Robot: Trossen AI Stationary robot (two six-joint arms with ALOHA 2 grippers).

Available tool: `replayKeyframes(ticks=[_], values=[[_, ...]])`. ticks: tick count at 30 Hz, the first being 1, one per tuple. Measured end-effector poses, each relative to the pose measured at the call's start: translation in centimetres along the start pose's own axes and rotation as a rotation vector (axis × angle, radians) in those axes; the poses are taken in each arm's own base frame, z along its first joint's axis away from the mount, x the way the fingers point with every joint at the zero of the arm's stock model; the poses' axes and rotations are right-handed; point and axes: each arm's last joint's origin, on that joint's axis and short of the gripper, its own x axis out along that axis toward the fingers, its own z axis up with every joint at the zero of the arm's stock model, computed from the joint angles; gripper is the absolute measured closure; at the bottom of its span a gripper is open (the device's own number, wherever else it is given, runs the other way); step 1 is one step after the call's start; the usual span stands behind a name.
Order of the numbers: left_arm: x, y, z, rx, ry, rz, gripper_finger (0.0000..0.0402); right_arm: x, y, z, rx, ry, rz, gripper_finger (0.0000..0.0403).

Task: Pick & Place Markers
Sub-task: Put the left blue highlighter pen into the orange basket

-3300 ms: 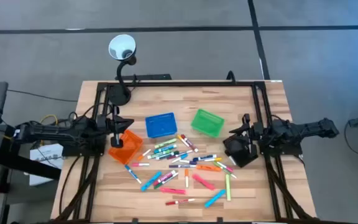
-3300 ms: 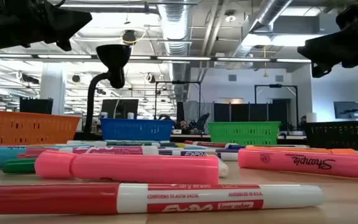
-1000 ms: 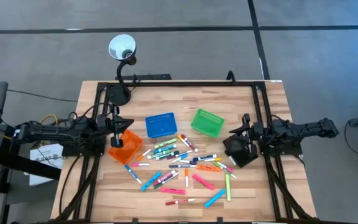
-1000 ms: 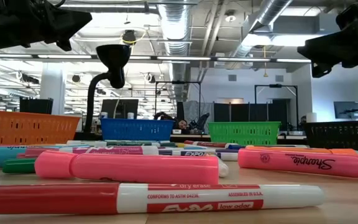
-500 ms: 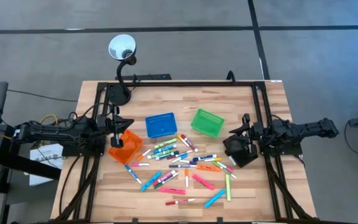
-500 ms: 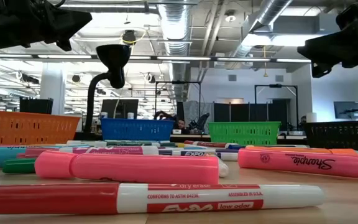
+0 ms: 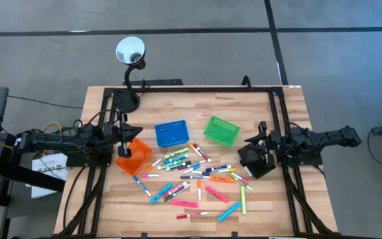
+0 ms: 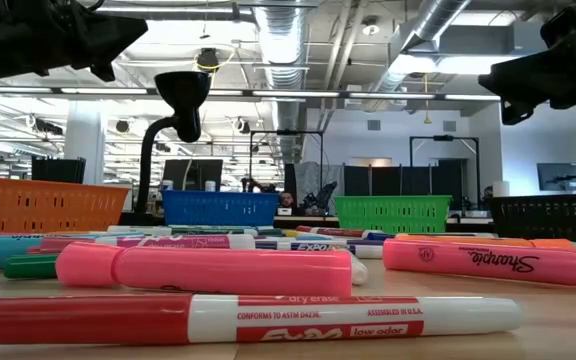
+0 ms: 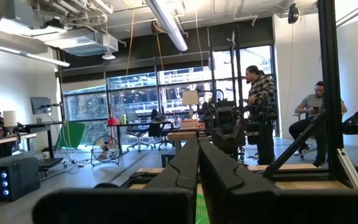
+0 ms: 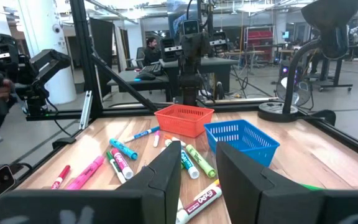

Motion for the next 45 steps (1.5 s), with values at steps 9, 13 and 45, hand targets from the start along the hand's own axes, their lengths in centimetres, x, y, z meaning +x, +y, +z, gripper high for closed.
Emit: replayKeyframes(ticks=[9, 13, 45], values=[[-0.1, 0.2, 1.1, -0.269, -0.119, 0.005, 0.039, 0.0, 0.0, 0.0, 0.0, 0.0, 0.0, 0.031], [0.0, 0.1, 0.9, -0.268, -0.101, -0.001, 0.0387, 0.0, 0.0, 0.0, 0.0, 0.0, 0.0, 0.031], [10.9, -6.1, 2.3, -0.251, 0.67, -0.138, 0.0313, 0.0, 0.0, 0.0, 0.0, 0.0, 0.0, 0.031]])
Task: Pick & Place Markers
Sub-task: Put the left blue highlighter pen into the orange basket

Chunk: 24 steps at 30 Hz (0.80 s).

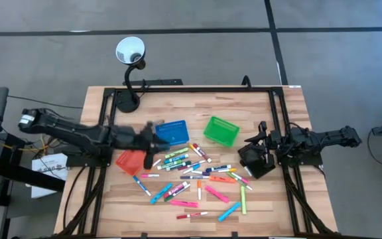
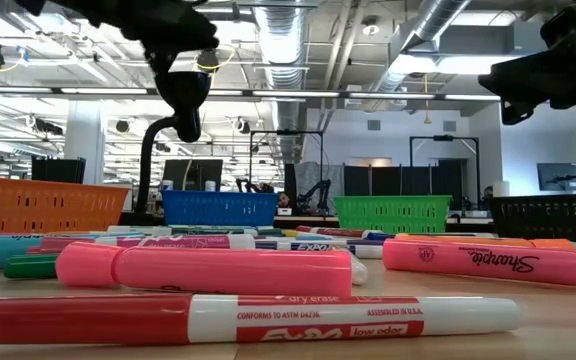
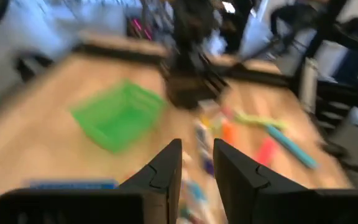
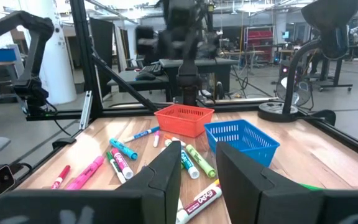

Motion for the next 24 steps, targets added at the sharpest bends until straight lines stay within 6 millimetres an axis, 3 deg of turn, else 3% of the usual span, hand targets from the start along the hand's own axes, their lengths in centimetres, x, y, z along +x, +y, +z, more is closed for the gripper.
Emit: replayKeyframes(ticks=[3, 7, 11, 18, 24], values=[[0.6, -2.3, -1.7, -0.038, 0.094, -0.054, 0.0313, 0.0, 0.0, 0.1, 0.039, -0.013, 0.002, 0.031], [1.0, -5.1, -3.7, -0.07, 0.181, -0.12, 0.0313, 0.0, 0.0, 0.5, 0.222, -0.049, 0.006, 0.031], [1.2, -6.9, -5.5, -0.162, 0.266, -0.147, 0.0313, -0.1, 0.0, 1.1, 0.239, -0.113, 0.002, 0.031], [2.7, -8.3, -9.0, -0.229, 0.386, -0.064, 0.0313, -0.2, -0.1, 1.8, 0.08, -0.185, -0.02, 0.031], [3.4, -8.5, -10.4, -0.283, 0.474, -0.067, 0.0313, -0.3, -0.2, 2.8, -0.008, -0.245, -0.039, 0.0302]])
